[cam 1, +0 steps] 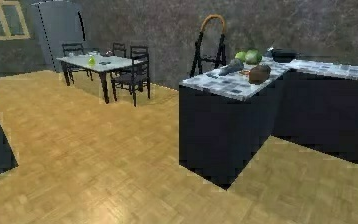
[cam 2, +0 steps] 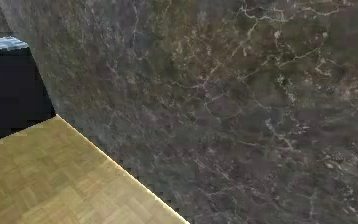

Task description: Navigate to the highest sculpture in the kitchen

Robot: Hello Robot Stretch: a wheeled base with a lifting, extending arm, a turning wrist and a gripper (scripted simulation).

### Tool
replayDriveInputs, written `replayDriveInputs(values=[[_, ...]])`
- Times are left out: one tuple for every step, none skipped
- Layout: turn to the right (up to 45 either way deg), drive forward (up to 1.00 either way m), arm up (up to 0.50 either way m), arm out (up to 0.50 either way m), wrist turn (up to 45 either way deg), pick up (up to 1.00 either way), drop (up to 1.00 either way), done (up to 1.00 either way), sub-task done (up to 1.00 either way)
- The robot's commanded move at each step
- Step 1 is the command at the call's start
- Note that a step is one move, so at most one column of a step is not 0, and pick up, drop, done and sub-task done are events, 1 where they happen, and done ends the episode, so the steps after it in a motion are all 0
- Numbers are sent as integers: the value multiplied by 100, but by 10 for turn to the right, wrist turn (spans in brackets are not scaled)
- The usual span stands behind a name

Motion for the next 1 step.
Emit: replayDriveInputs(values=[[-330,0,0,0,0,0,0,0,0]])
